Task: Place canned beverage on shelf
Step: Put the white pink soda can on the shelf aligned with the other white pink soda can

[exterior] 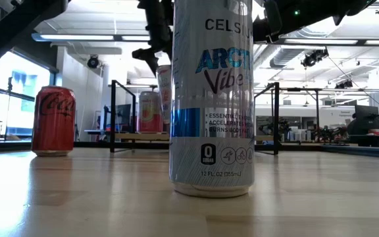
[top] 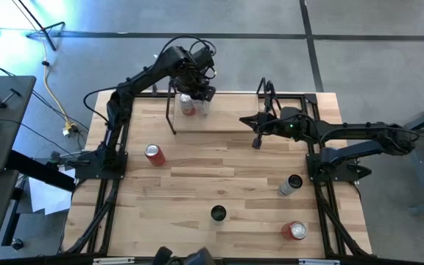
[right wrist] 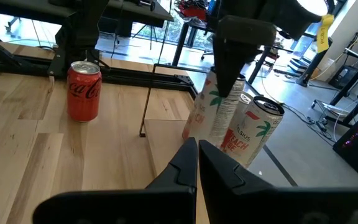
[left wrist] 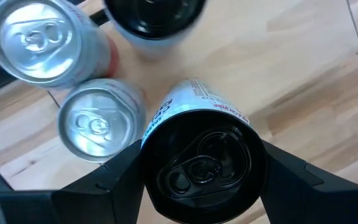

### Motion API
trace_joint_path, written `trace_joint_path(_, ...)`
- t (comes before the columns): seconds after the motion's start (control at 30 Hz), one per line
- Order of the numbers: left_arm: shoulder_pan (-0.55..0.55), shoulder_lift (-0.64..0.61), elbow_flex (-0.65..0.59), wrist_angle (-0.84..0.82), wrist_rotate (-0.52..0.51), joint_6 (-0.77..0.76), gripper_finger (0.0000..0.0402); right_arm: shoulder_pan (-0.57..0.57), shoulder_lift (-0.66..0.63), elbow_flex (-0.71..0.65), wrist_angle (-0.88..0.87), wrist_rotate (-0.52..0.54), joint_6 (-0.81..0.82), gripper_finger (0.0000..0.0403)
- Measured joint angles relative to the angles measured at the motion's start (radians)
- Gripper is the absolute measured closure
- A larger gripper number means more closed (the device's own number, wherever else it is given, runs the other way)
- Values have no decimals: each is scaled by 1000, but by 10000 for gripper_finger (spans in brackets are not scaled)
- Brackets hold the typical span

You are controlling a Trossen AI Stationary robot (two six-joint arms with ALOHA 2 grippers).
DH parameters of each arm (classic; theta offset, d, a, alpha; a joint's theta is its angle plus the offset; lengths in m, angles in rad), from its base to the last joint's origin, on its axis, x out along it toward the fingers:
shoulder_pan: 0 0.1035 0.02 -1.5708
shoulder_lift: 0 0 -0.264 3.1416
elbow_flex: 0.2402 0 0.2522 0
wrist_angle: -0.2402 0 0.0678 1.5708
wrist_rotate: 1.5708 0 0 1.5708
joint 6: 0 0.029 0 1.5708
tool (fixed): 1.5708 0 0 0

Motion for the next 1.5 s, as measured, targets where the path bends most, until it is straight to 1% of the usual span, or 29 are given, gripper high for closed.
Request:
trace_joint_path(0.2,8,0,0,72,0,-39,167,0,0,0,0,0,0,403)
trace_joint_path(0.57,10,13,0,56,7,-80,167,0,0,0,0,0,1,403)
trace_joint_path(0.77,5,60,-1,44,8,-56,167,0,0,0,0,0,1,403)
trace_joint_path(1.13,6,61,-1,28,7,-15,167,0,0,0,0,0,1,403)
trace_joint_path(1.33,5,61,-1,28,3,10,136,0,0,0,0,0,1,403)
trace_joint_path(1.5,4,61,-1,25,12,36,131,0,0,0,-1,-1,1,403)
